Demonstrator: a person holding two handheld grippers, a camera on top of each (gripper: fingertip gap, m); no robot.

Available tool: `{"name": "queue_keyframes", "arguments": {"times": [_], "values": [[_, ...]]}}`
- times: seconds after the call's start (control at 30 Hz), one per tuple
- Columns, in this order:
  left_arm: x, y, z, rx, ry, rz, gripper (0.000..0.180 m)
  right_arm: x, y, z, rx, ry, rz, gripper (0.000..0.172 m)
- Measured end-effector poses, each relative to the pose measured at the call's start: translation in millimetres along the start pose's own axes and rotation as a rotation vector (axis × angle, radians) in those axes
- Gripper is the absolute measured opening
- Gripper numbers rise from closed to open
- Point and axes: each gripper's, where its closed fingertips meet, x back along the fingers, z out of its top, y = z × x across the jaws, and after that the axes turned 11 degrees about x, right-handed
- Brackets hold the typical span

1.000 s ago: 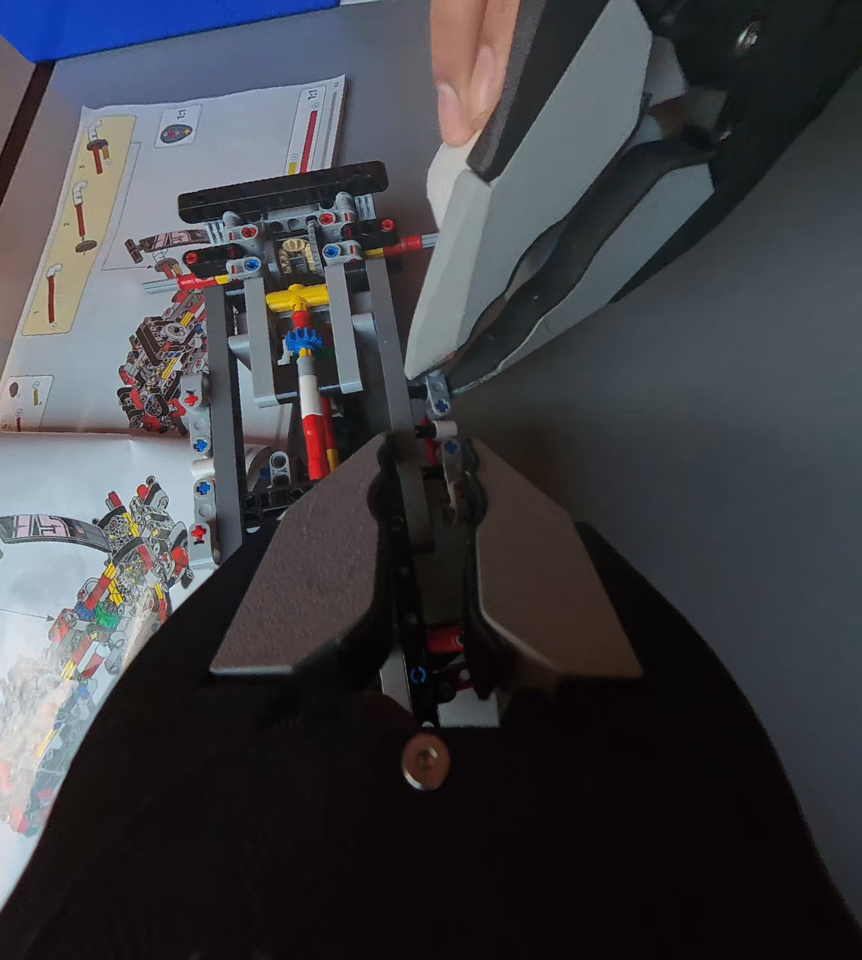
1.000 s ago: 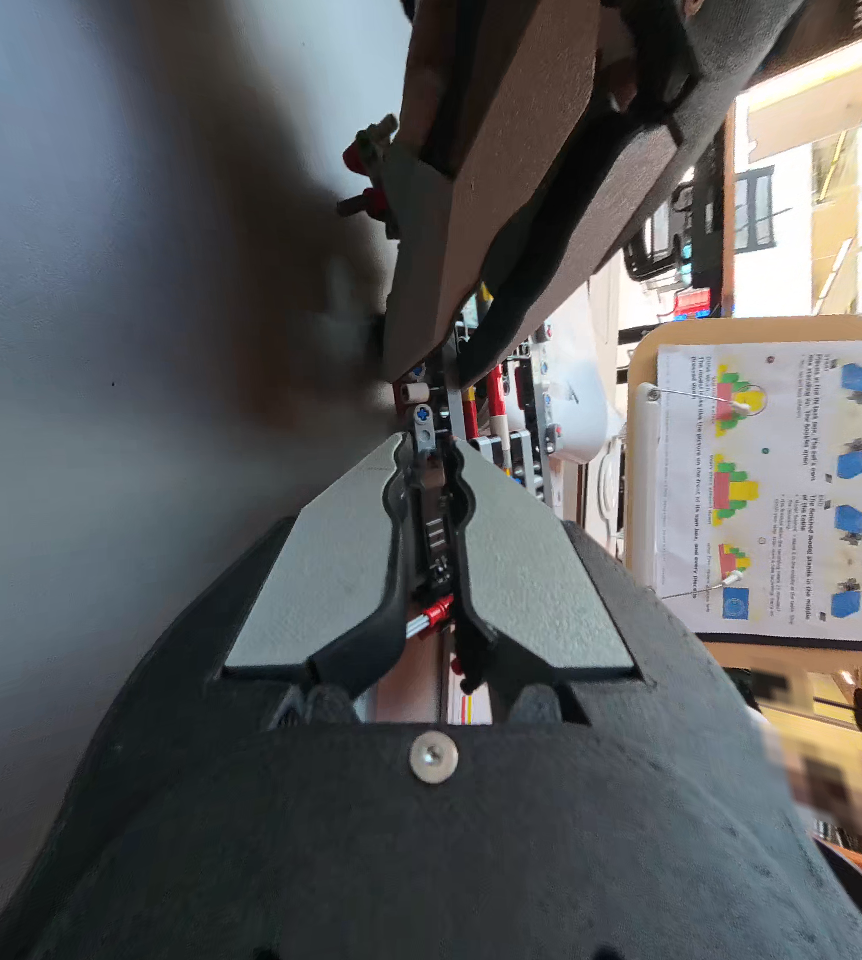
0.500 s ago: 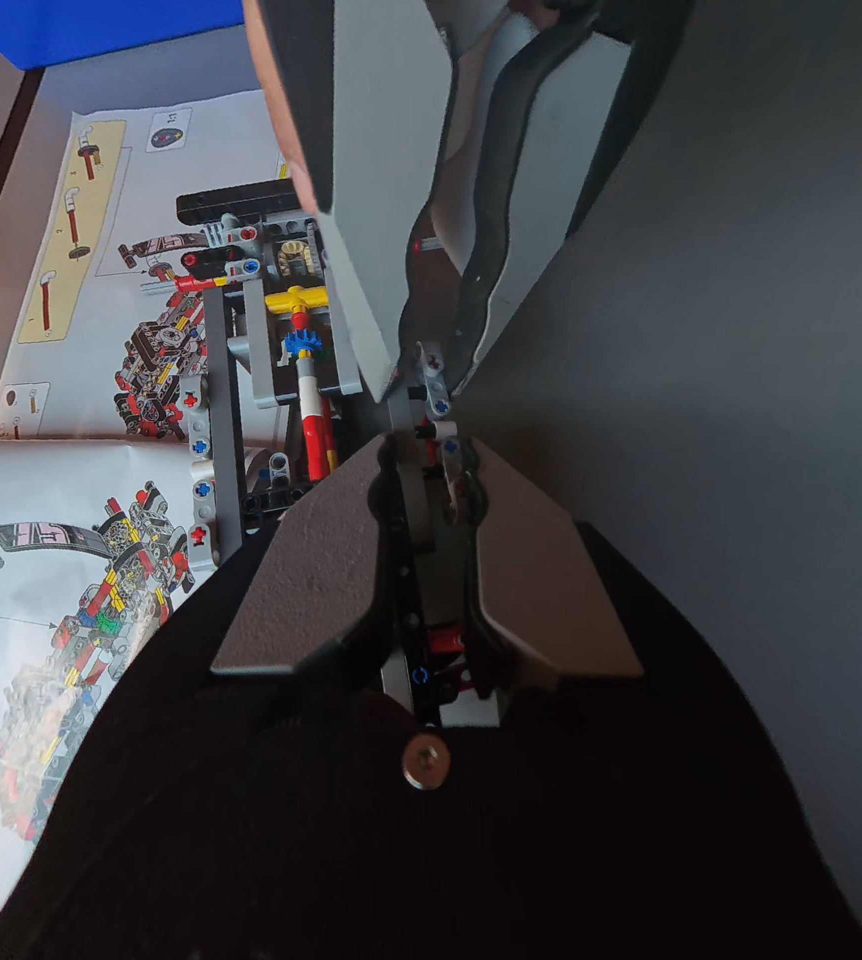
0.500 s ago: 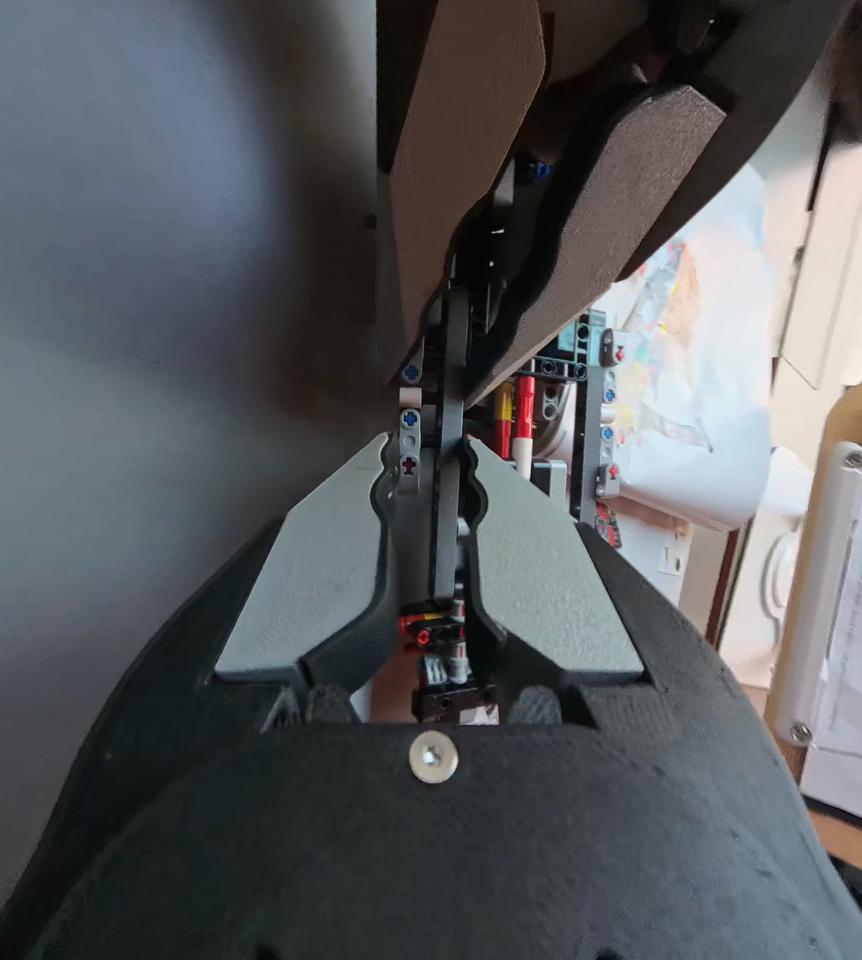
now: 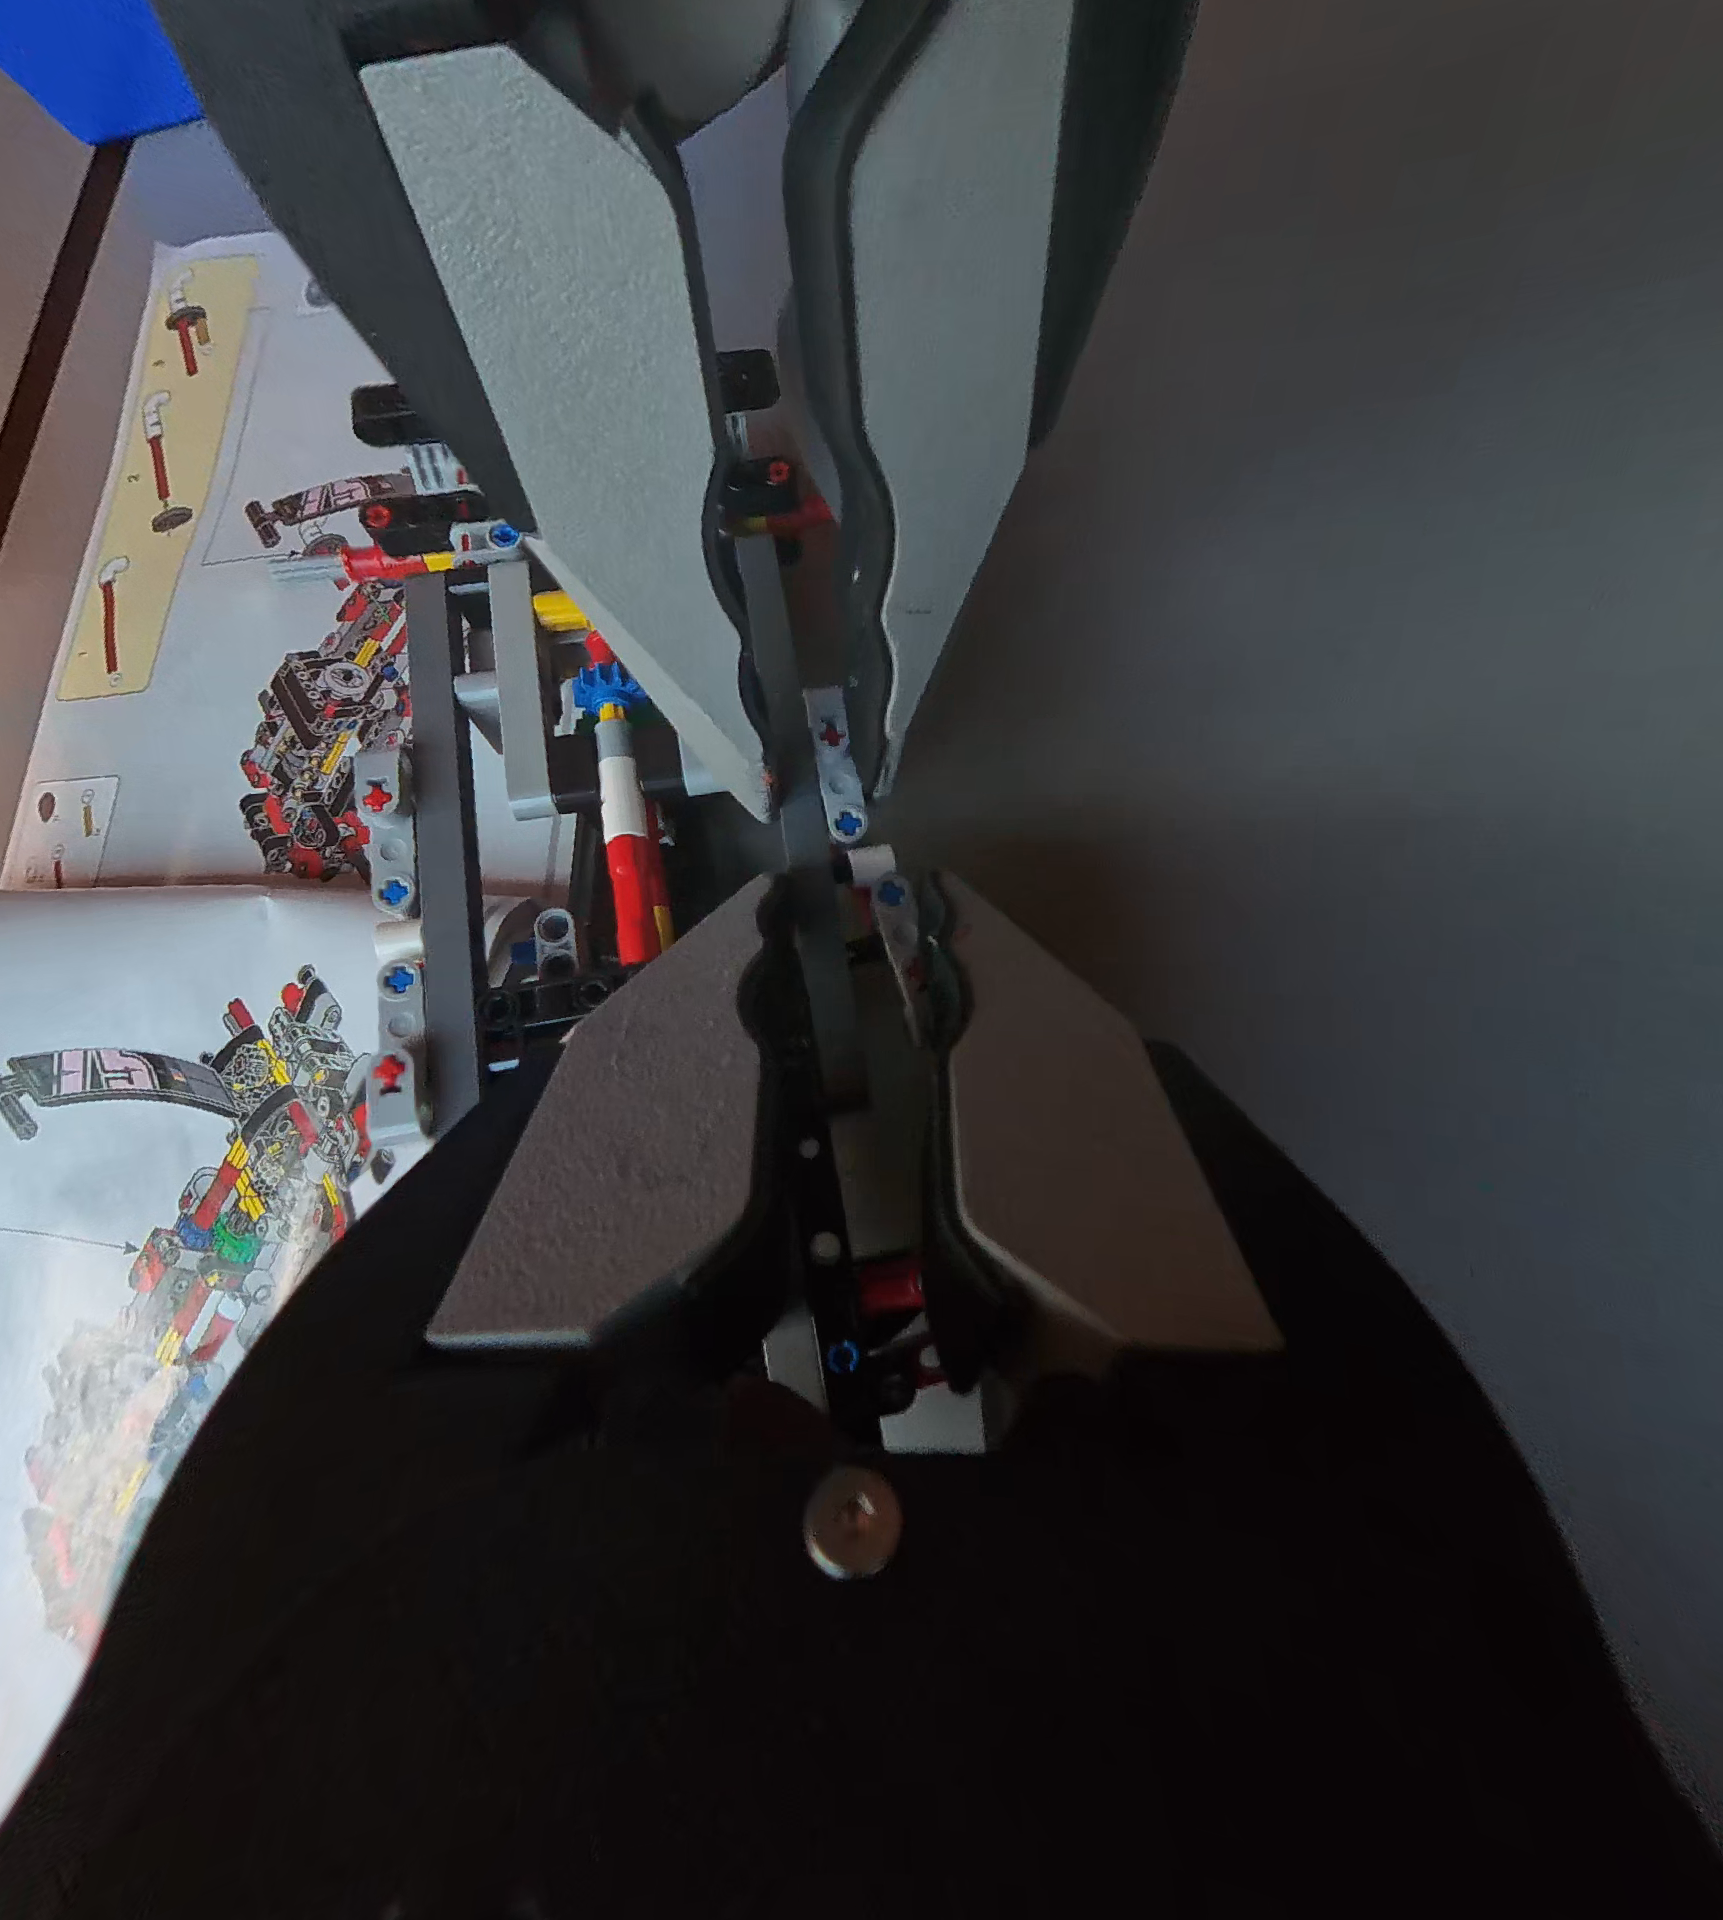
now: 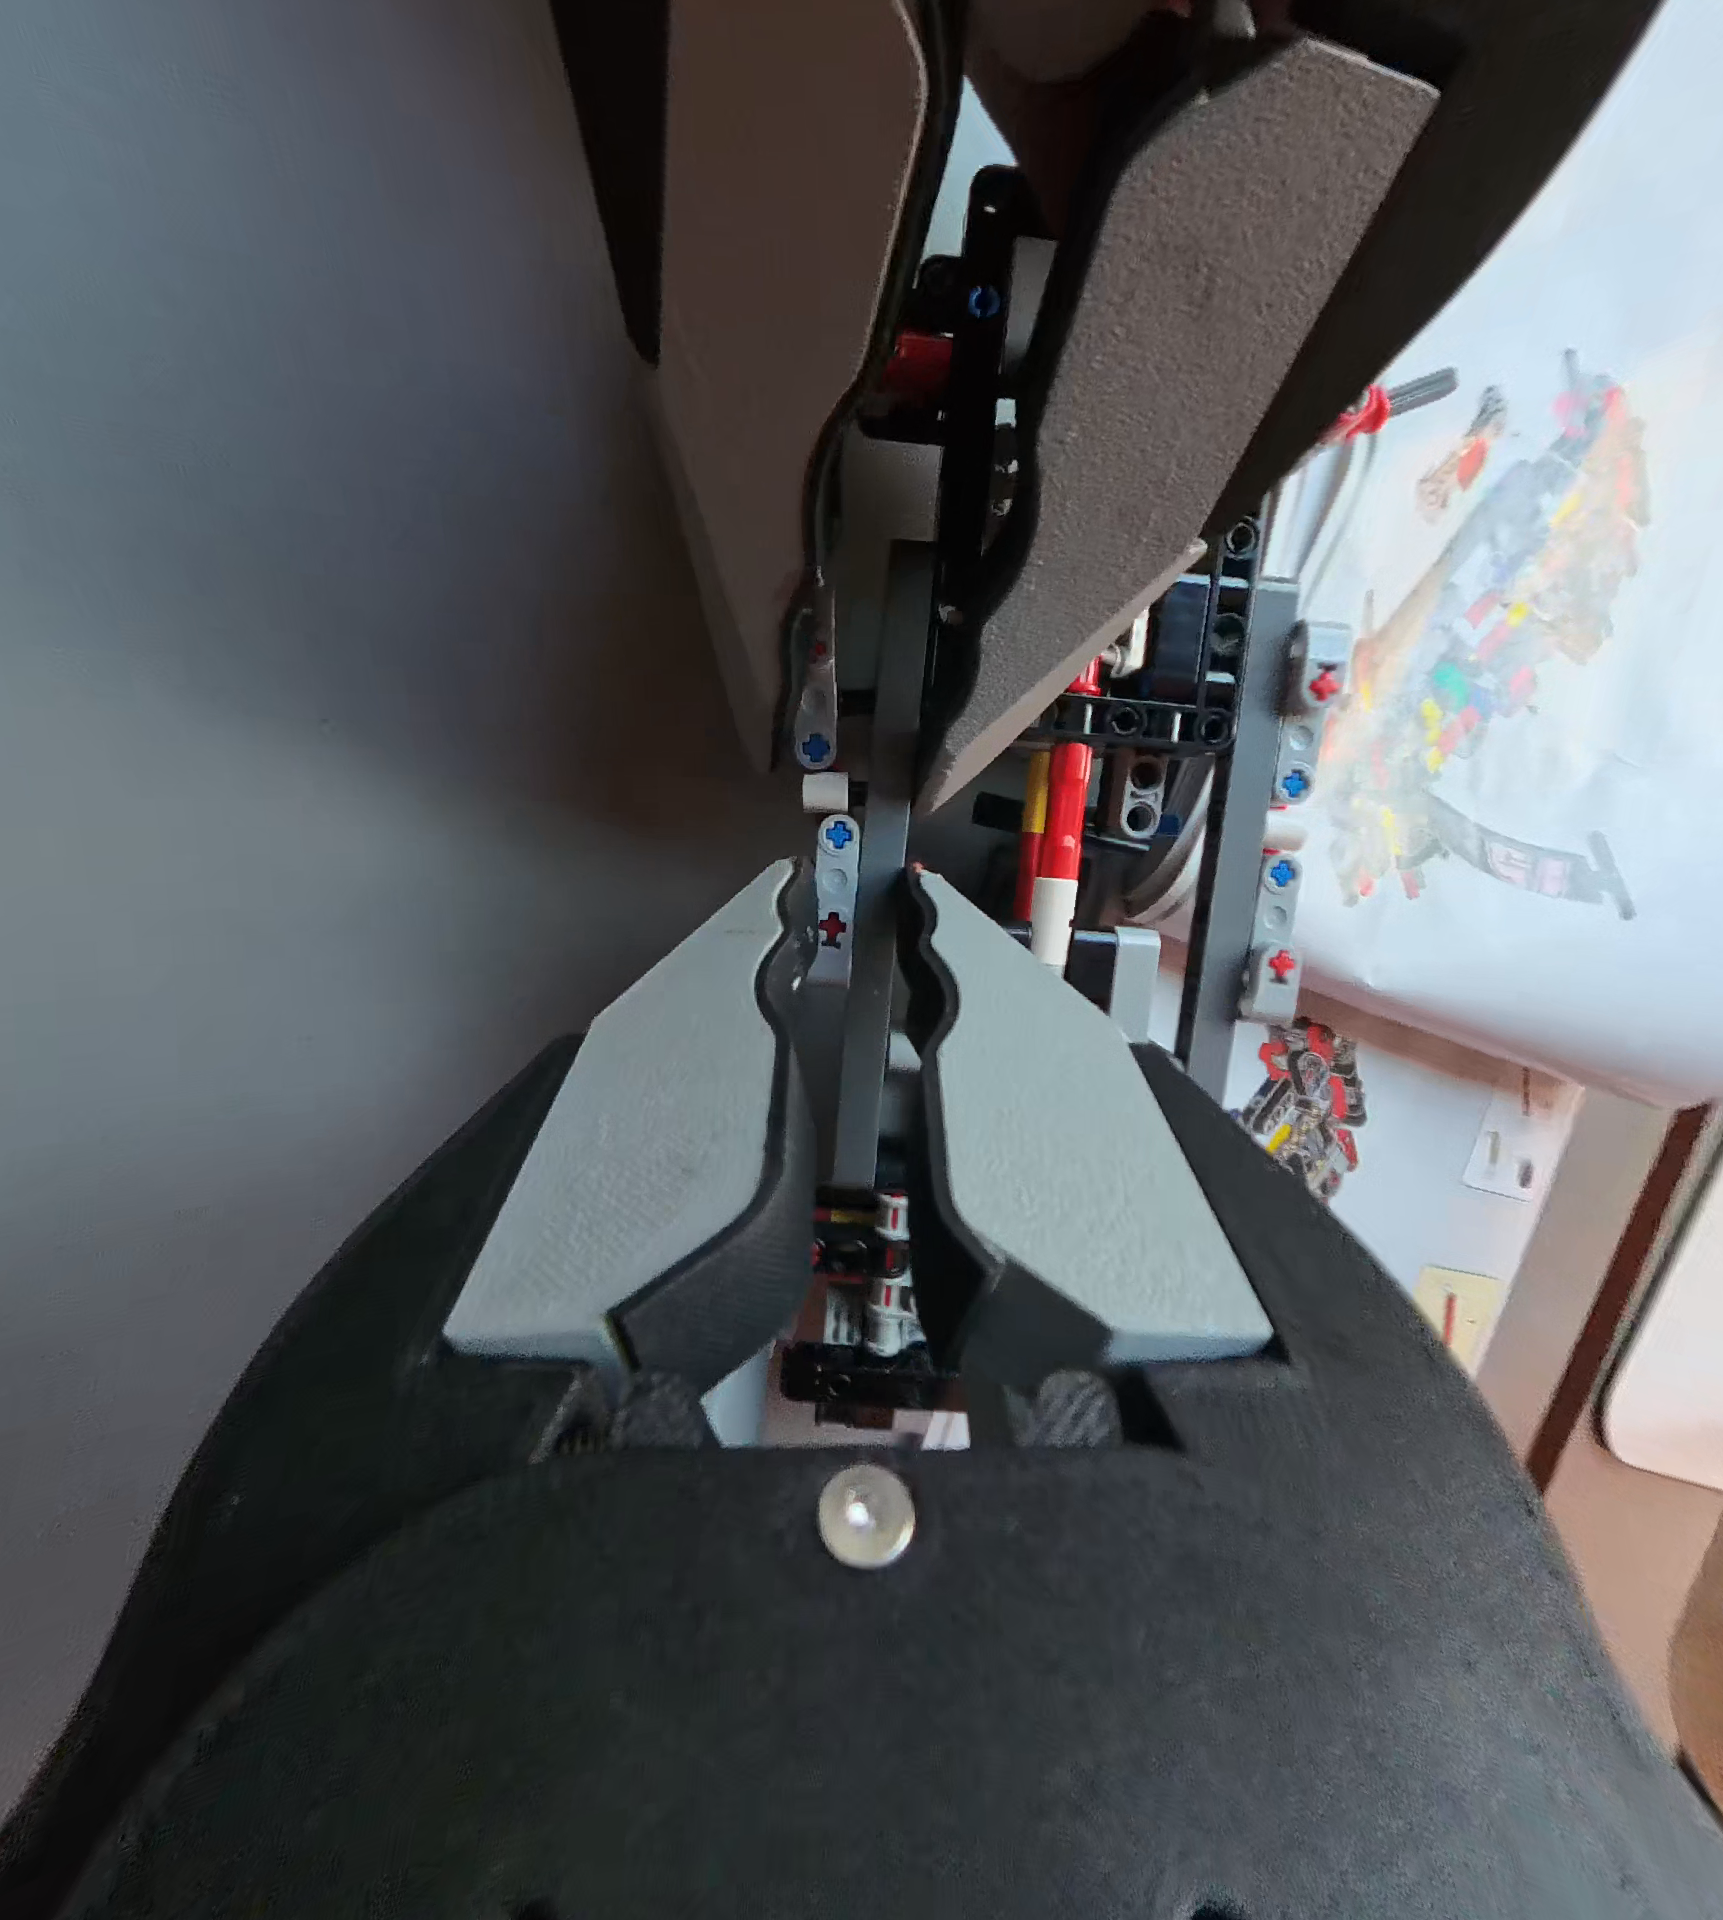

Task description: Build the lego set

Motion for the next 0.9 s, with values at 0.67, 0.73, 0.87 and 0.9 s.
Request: {"name": "queue_keyframes", "arguments": {"times": [0.67,0.73,0.87,0.9], "values": [[24.3,3.9,1.1,-0.012,0.042,0.114,0.037,-8.1,6.2,10.2,-0.087,0.144,-0.344,0.023],[23.3,1.6,-2.4,-0.020,0.020,0.154,0.035,-6.8,6.3,12.1,-0.074,0.145,-0.352,0.023],[20.7,-1.5,-6.6,0.017,-0.002,0.201,0.030,-1.1,7.3,24.3,-0.074,0.211,-0.347,0.028],[22.0,-2.4,-6.4,0.024,0.000,0.214,0.030,-4.1,6.8,24.2,-0.091,0.209,-0.324,0.029]]}}
